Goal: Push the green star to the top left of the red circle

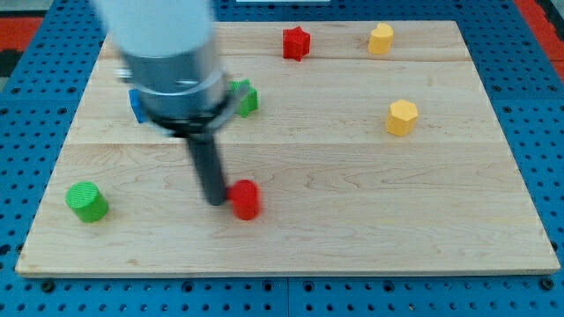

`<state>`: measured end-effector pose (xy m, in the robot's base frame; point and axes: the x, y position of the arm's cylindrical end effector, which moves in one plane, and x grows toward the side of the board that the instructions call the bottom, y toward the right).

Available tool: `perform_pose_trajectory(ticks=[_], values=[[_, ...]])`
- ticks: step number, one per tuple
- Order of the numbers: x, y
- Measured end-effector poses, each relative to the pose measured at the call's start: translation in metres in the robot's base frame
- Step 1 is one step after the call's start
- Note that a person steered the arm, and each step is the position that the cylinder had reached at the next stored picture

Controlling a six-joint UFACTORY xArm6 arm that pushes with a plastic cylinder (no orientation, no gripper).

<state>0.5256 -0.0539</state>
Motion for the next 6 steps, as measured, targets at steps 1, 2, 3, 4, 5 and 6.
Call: perform_pose_trajectory(ticks=[1,2,3,4,5,6], values=[[-0.005,0.016],[-0.043,-0.034],[-0.099,-0.048],[-0.155,-0.043],[-0.172,-0.052],[-0.185,-0.009]])
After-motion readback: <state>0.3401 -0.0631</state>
